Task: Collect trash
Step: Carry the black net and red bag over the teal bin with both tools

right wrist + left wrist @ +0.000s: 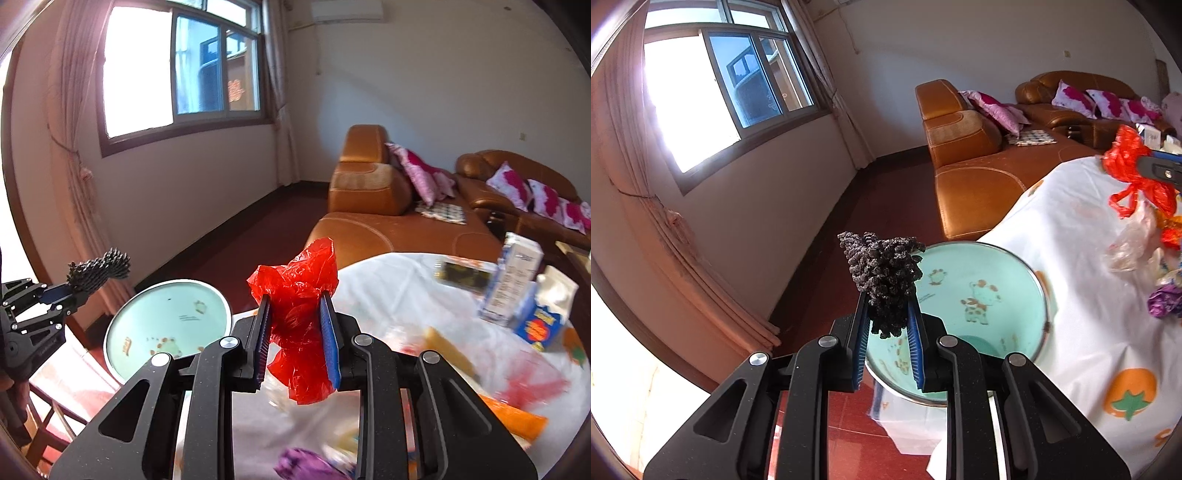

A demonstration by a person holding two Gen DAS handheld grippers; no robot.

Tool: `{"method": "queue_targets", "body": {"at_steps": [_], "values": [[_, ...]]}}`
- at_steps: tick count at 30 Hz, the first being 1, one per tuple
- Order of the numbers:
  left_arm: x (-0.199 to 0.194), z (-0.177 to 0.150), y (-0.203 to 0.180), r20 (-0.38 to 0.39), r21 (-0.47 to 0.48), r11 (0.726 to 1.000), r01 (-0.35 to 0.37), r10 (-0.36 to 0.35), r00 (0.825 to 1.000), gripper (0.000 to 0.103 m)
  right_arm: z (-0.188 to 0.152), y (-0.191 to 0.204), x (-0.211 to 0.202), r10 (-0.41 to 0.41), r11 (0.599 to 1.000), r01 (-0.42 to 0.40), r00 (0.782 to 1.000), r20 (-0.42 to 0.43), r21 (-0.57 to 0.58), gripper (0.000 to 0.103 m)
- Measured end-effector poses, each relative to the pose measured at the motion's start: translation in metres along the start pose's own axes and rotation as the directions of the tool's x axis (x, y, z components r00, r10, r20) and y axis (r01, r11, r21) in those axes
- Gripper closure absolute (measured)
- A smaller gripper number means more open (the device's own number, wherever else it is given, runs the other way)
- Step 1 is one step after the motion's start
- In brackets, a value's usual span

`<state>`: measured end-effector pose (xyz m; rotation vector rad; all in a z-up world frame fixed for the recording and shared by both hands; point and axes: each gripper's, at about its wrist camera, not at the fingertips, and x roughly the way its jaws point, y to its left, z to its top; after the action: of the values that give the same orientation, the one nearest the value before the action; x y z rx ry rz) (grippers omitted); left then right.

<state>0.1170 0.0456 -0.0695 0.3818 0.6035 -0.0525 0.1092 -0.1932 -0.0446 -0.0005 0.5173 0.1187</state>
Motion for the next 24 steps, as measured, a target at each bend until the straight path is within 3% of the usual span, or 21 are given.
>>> {"method": "queue_targets", "body": {"at_steps": [12, 24], "values": [[0.03, -0.007, 0.009, -0.043, 0.021, 0.998, -0.068, 0.068, 0.997, 0.084, 0.008, 0.038, 0.053, 0.07, 0.995, -0.074, 0.996, -0.055, -0.073, 0.077], [0.04, -0.006, 0.007, -0.048, 0.044, 0.994, -0.102, 0.104, 0.993, 0.084, 0.009, 0.062, 0.075, 0.07, 0.988, -0.081, 0.994, -0.086, -0.131, 0.077]]}}
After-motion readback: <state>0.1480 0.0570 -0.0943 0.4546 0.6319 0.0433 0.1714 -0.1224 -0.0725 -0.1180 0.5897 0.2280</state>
